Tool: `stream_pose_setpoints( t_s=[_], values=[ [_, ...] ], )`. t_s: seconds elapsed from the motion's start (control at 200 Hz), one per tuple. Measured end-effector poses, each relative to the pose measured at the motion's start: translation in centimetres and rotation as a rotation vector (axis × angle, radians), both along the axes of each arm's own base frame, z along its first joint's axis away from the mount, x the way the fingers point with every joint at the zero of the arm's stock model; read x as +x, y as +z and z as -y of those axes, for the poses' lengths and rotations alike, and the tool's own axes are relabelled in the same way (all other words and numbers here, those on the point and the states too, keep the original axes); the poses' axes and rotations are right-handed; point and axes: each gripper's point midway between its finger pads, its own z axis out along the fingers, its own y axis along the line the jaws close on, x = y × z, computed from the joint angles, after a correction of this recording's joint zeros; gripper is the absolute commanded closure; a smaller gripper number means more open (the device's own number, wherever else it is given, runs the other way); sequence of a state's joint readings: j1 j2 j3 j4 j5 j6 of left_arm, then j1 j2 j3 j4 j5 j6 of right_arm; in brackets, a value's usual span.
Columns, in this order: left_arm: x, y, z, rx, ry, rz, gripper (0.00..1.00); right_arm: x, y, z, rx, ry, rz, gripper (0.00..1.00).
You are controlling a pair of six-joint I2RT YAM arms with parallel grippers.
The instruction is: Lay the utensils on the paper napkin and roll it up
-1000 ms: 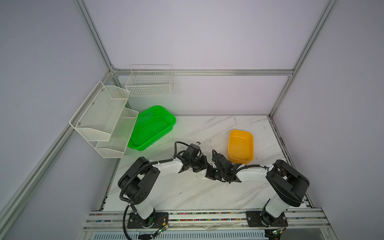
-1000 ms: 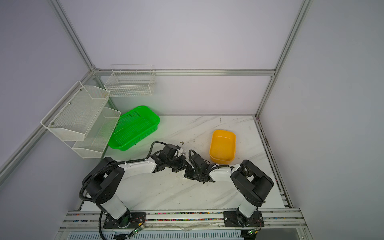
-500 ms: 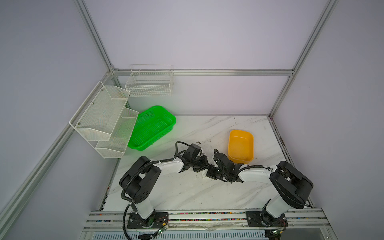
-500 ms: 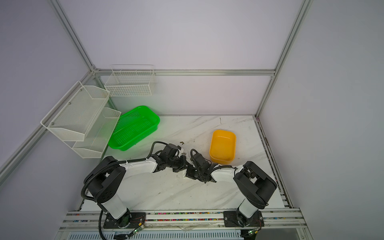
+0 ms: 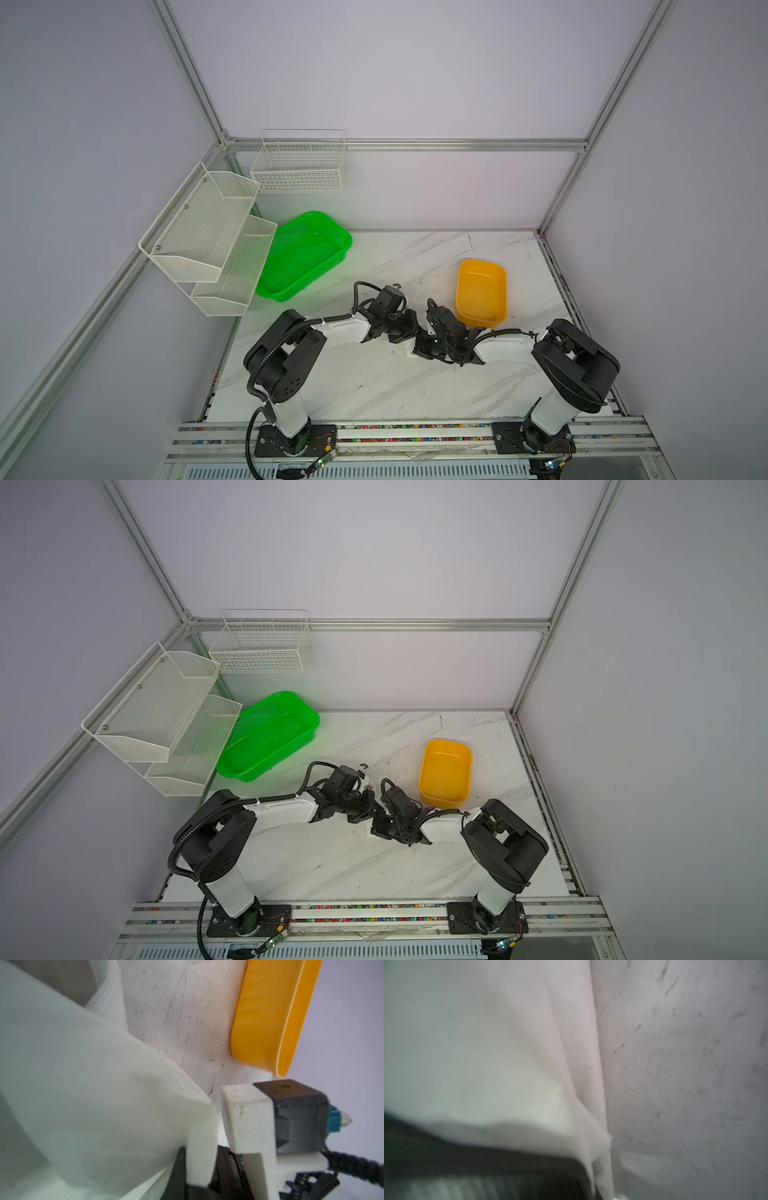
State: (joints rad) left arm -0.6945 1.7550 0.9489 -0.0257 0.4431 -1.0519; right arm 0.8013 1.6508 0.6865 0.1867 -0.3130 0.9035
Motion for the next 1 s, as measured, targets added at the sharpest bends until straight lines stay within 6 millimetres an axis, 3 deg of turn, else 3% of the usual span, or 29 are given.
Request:
stream_pose_setpoints(
  t_s=[0.35, 0.78, 0.995],
  values=[
    [0.3, -0.8, 0.4, 0.013, -0.003, -0.015, 0.94, 0.0, 0.1, 0.2, 0.005, -0.005, 0.003, 0.9],
    [-0.1, -0.6, 1.3, 0.005, -0.028, -0.013, 0.94, -0.1, 3.0, 4.4, 0.006, -0.152, 0.031, 0.63],
    [-0.1, -0.9, 1.4, 0.005, -0.03, -0.016, 0.94, 0.3, 4.2, 5.4, 0.044, -0.173, 0.059, 0.46]
  ],
)
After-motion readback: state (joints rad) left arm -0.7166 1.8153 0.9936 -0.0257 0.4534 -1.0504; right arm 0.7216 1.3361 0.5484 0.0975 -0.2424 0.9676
